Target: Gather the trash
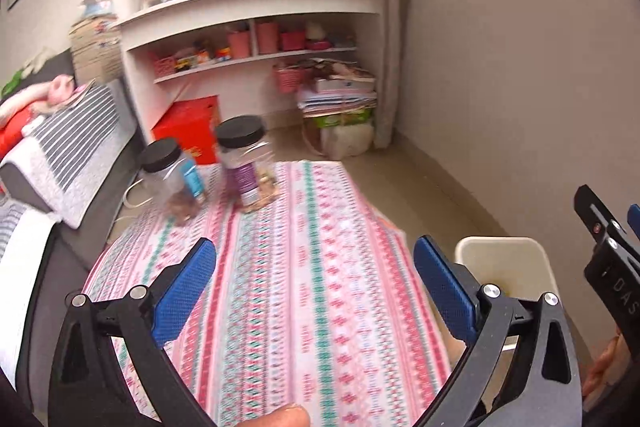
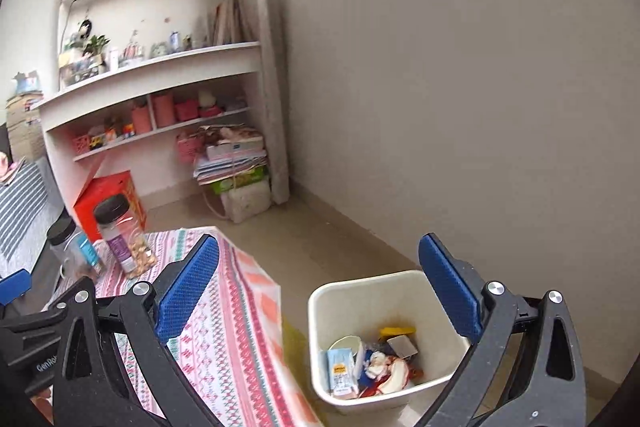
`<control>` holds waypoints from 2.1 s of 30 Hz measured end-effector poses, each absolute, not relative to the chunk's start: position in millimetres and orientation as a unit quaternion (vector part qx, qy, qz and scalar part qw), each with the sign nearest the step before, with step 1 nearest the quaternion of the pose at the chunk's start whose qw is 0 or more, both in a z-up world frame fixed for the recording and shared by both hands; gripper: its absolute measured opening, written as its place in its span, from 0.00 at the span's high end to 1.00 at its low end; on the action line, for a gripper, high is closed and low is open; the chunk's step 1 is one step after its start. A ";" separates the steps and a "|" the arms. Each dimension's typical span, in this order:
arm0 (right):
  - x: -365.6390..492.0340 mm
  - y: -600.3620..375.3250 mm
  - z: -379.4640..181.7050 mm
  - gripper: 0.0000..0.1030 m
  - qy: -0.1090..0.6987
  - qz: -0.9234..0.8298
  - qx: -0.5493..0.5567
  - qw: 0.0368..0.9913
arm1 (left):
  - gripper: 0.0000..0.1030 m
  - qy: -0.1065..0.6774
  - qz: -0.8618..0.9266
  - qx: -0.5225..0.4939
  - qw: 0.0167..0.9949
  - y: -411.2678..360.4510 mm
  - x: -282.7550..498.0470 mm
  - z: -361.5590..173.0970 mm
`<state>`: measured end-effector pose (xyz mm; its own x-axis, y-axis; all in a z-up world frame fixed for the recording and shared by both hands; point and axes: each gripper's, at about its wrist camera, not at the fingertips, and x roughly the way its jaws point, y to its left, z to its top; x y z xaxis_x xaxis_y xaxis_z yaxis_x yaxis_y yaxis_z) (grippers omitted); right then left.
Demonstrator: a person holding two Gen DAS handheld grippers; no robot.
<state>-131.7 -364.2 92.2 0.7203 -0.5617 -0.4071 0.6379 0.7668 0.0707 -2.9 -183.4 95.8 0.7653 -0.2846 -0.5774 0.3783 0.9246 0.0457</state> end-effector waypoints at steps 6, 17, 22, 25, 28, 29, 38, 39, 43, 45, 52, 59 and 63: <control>-89.2 -342.2 72.1 0.07 0.220 -0.289 0.093 0.927 | 0.07 0.317 -0.154 0.048 0.935 -138.0 22.8 67.3; -55.1 -320.2 51.7 0.07 0.243 -0.282 0.068 0.926 | 0.07 0.335 -0.137 0.030 0.932 -122.6 46.8 53.5; -47.1 -317.8 47.2 0.07 0.255 -0.269 0.071 0.926 | 0.07 0.330 -0.129 0.031 0.935 -120.7 47.8 53.7; -45.4 -315.8 47.6 0.07 0.254 -0.264 0.069 0.928 | 0.07 0.332 -0.127 0.029 0.934 -118.4 48.7 53.7; -45.4 -312.5 47.8 0.07 0.252 -0.262 0.063 0.930 | 0.07 0.333 -0.125 0.025 0.934 -116.4 49.7 53.5; -45.1 -311.8 47.4 0.07 0.252 -0.261 0.062 0.930 | 0.07 0.333 -0.125 0.025 0.934 -116.3 49.8 53.3; -42.9 -315.0 46.0 0.07 0.261 -0.259 0.068 0.928 | 0.07 0.330 -0.123 0.030 0.935 -117.0 47.8 53.0; -42.7 -314.9 45.5 0.07 0.262 -0.259 0.068 0.927 | 0.07 0.330 -0.123 0.030 0.935 -116.8 47.7 52.9; -41.3 -314.5 43.9 0.07 0.266 -0.258 0.070 0.926 | 0.07 0.333 -0.121 0.028 0.935 -116.8 48.7 52.6; -41.1 -313.2 43.3 0.07 0.266 -0.258 0.068 0.926 | 0.07 0.333 -0.121 0.028 0.935 -116.6 48.8 52.8; -40.2 -311.9 42.2 0.07 0.270 -0.256 0.064 0.926 | 0.07 0.335 -0.120 0.028 0.934 -117.0 49.8 51.7; -40.2 -313.7 40.7 0.07 0.272 -0.255 0.062 0.926 | 0.07 0.337 -0.119 0.028 0.934 -116.5 50.2 51.1; -40.2 -313.0 40.6 0.07 0.273 -0.255 0.062 0.926 | 0.07 0.340 -0.118 0.026 0.933 -117.7 50.5 50.0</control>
<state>-40.2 -313.0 40.6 0.7209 -0.4380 -0.5370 0.5060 0.8622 -0.0240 50.5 -117.7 50.0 0.7413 -0.2031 -0.6397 0.2378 0.9708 -0.0326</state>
